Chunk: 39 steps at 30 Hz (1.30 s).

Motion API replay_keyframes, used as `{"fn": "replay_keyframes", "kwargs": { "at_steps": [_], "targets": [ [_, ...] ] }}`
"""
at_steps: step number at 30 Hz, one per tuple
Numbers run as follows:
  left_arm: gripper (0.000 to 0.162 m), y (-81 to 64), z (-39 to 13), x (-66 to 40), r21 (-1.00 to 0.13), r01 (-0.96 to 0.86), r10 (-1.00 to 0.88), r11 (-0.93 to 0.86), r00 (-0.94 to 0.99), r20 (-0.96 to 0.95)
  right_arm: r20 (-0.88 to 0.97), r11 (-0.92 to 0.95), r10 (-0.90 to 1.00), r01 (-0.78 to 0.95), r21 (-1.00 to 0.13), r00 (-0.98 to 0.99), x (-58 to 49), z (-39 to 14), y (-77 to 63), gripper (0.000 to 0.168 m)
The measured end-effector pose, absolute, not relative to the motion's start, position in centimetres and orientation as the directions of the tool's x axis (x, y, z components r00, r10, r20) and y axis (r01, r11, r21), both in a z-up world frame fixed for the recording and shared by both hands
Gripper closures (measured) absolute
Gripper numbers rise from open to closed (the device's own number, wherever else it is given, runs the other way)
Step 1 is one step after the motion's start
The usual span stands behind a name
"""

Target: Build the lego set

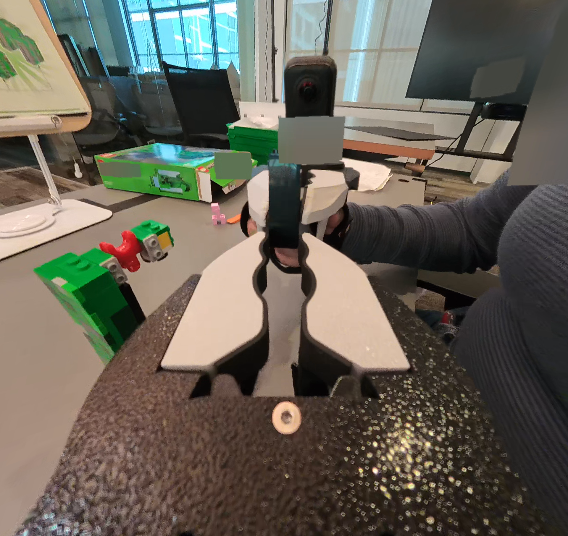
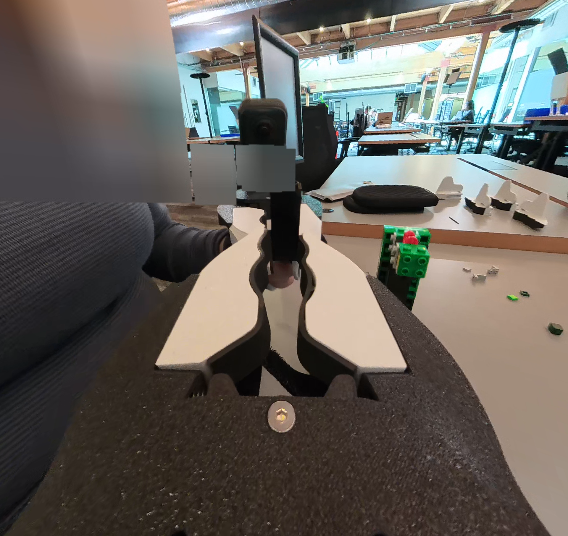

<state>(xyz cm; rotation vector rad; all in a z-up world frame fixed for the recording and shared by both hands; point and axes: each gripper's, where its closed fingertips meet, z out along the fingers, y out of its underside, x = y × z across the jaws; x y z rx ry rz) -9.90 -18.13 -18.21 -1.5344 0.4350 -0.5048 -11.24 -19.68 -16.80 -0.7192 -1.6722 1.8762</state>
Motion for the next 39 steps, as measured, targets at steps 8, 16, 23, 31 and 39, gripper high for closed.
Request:
{"fn": "replay_keyframes", "kwargs": {
  "at_steps": [8, 16, 23, 31, 39],
  "targets": [
    [0.119, -19.7, -19.0, -17.0, -0.996, -0.07, -0.242, 0.062, 0.967, -0.083, -0.034, 0.017, 0.873, 0.101, -0.995, -0.486, -14.2, -23.0, -14.3, 0.152],
    [0.09, -17.7, -25.5, -18.7, -0.963, 0.125, -0.325, -0.237, 0.924, 0.2, 0.032, 0.2, 0.89, 0.327, -0.924, -0.455, -15.3, -24.2, -12.8, 0.152],
    [0.09, -16.6, -26.3, -17.5, -0.949, 0.091, -0.388, -0.301, 0.898, 0.209, 0.055, 0.262, 0.864, 0.354, -0.898, -0.501, -15.5, -24.2, -13.4, 0.152],
    [0.091, -16.6, -26.4, -17.6, -0.945, 0.1, -0.394, -0.311, 0.891, 0.224, -0.015, 0.13, 0.856, 0.243, -0.961, -0.517, -16.1, -23.4, -13.8, 0.152],
    [0.093, -16.5, -26.4, -17.5, -0.944, 0.096, -0.396, -0.315, 0.891, 0.223, -0.068, 0.02, 0.83, 0.151, -0.988, -0.553, -16.0, -23.0, -13.9, 0.153]
  ]
}}
